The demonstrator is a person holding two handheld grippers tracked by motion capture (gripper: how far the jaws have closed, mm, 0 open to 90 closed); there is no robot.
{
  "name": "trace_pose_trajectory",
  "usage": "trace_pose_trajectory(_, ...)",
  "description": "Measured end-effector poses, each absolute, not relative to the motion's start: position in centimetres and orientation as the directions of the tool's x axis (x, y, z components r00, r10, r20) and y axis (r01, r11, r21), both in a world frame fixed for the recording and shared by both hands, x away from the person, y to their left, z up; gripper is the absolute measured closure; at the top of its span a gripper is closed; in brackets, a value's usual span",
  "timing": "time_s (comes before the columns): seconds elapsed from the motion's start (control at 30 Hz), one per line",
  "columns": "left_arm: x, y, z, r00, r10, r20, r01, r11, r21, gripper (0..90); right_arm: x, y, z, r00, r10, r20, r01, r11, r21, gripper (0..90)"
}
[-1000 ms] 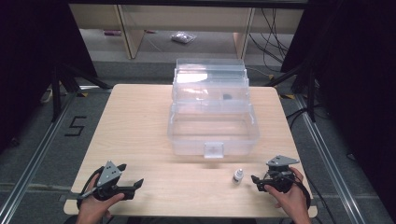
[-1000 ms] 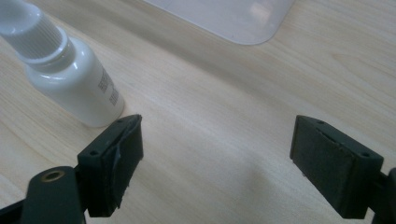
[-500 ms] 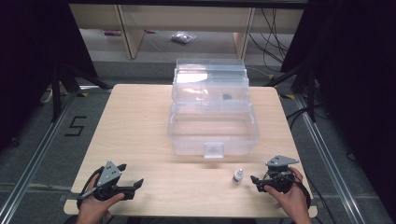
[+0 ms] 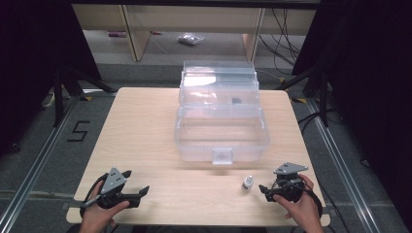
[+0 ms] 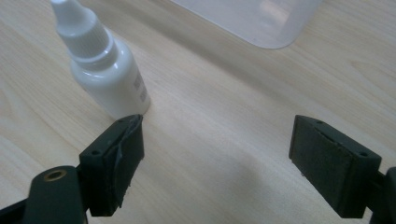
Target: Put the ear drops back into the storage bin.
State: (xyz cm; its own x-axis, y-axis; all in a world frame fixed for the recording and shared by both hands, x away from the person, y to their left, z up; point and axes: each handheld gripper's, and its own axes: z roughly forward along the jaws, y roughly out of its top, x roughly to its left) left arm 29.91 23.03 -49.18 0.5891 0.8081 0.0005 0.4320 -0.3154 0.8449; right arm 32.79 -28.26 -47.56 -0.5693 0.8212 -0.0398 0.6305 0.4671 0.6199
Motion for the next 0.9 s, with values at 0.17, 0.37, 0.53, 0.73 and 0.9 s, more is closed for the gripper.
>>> trace_pose_trajectory(0.17,29.9,23.0,-49.2,0.589,0.808,0.002,0.432,-0.317,0.845,15.2,32.6,-27.9,-47.4,-0.585,0.810,-0.040,0.623,0.480,0.618,18.9)
trace_pose_trajectory(0.37,29.9,23.0,-49.2,0.589,0.808,0.002,0.432,-0.316,0.845,15.2,32.3,-27.4,-47.1,-0.599,0.800,-0.029,0.625,0.491,0.607,19.0)
trace_pose_trajectory(0.53,30.0,23.0,-49.2,0.593,0.805,-0.001,0.429,-0.314,0.847,15.2,31.9,-26.7,-46.9,-0.612,0.790,-0.026,0.624,0.504,0.597,19.0)
trace_pose_trajectory(0.73,30.0,23.1,-49.2,0.591,0.806,0.004,0.431,-0.320,0.844,15.2,31.5,-25.9,-46.6,-0.635,0.772,-0.018,0.619,0.523,0.586,19.0)
trace_pose_trajectory(0.9,30.0,23.0,-49.2,0.588,0.809,-0.007,0.436,-0.310,0.845,15.2,31.6,-25.4,-46.2,-0.670,0.740,-0.051,0.592,0.574,0.566,18.9)
